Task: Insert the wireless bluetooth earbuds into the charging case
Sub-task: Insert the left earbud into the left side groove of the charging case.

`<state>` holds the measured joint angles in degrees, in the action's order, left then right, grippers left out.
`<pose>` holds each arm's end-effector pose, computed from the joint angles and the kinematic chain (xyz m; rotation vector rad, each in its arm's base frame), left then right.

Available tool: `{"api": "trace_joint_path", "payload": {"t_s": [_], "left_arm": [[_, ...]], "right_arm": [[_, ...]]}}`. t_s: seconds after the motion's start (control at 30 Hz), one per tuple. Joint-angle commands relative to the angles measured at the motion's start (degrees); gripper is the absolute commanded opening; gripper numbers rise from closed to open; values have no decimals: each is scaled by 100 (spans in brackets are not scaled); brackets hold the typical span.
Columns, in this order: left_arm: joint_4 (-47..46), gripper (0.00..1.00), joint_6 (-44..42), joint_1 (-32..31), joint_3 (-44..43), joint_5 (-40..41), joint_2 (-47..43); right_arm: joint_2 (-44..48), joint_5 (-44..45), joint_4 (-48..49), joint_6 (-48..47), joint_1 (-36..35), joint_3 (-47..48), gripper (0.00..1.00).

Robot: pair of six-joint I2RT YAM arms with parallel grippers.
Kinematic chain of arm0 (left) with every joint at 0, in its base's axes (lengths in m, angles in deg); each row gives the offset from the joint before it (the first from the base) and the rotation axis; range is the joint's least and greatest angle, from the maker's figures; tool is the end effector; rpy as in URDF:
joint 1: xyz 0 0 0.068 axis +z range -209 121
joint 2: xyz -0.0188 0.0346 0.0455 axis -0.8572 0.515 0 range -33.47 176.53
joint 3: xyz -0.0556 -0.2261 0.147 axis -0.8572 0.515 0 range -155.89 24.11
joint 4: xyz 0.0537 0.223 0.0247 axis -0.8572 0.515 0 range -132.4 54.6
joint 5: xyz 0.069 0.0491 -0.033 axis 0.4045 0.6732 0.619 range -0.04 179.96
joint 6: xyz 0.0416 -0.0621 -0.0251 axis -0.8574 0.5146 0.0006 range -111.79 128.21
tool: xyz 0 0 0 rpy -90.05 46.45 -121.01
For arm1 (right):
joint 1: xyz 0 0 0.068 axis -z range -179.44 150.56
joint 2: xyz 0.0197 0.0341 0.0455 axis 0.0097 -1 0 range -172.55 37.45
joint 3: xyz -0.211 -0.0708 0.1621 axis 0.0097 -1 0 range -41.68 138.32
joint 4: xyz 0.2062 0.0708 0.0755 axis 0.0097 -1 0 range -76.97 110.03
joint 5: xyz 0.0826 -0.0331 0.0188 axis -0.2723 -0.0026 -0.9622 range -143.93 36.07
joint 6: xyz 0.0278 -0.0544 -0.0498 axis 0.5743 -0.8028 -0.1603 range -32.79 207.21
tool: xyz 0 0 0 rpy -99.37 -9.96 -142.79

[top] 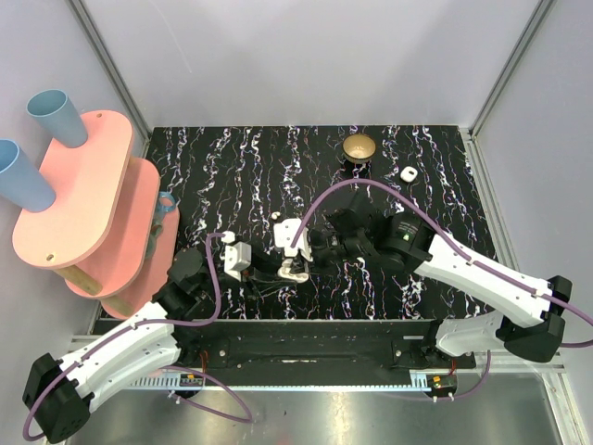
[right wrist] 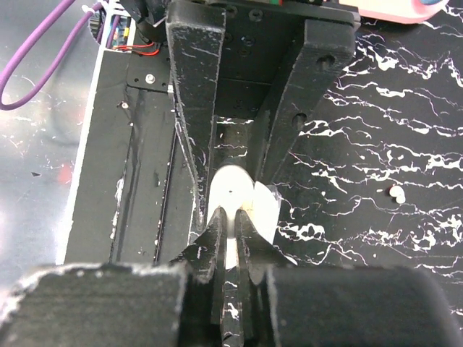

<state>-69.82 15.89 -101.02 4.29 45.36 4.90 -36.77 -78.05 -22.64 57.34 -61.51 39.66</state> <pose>0.0808 -0.1366 0.2873 1.0796 1.1672 -1.2375 0.0977 0.2434 0.3770 -1.7675 1.3691 0.7732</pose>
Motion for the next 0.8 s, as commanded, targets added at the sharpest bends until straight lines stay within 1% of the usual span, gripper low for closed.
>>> {"api": "trace_joint_path", "payload": {"t_s": [0.0, 0.13, 0.27, 0.33, 0.4, 0.5, 0.53, 0.57, 0.63, 0.67, 0.77], "left_arm": [[-466, 0, 49, -8, -163, -119, -49], [-475, 0, 40, -8, -172, -84, -49], [-475, 0, 49, -8, -181, -102, -49], [-475, 0, 49, -8, -181, -102, -49], [-475, 0, 58, -17, -181, -93, -75], [-440, 0, 58, -17, -181, -84, -93], [-422, 0, 49, -17, -181, -75, -110], [-387, 0, 40, -8, -181, -67, -128], [-361, 0, 14, -8, -172, -23, -137], [-343, 0, 14, -8, -163, -23, -154], [-282, 0, -12, -8, -137, 48, -163]], "right_arm": [[-40, -312, 129, -230, -69, -22, 0], [-111, -313, -13, -239, -78, 40, 0], [-233, -129, -162, -256, -104, 119, 0], [-356, 117, -197, -221, -130, 171, 4], [-453, 284, -241, -239, -166, 198, 5], [-506, 338, -197, -239, -201, 224, 10], [-506, 355, -180, -239, -210, 233, 14], [-506, 381, -145, -213, -218, 224, 21], [-410, 443, -13, -212, -219, 181, 27], [-366, 478, 100, -204, -219, 146, 32], [-129, 557, 381, -221, -219, 5, 35]]}}
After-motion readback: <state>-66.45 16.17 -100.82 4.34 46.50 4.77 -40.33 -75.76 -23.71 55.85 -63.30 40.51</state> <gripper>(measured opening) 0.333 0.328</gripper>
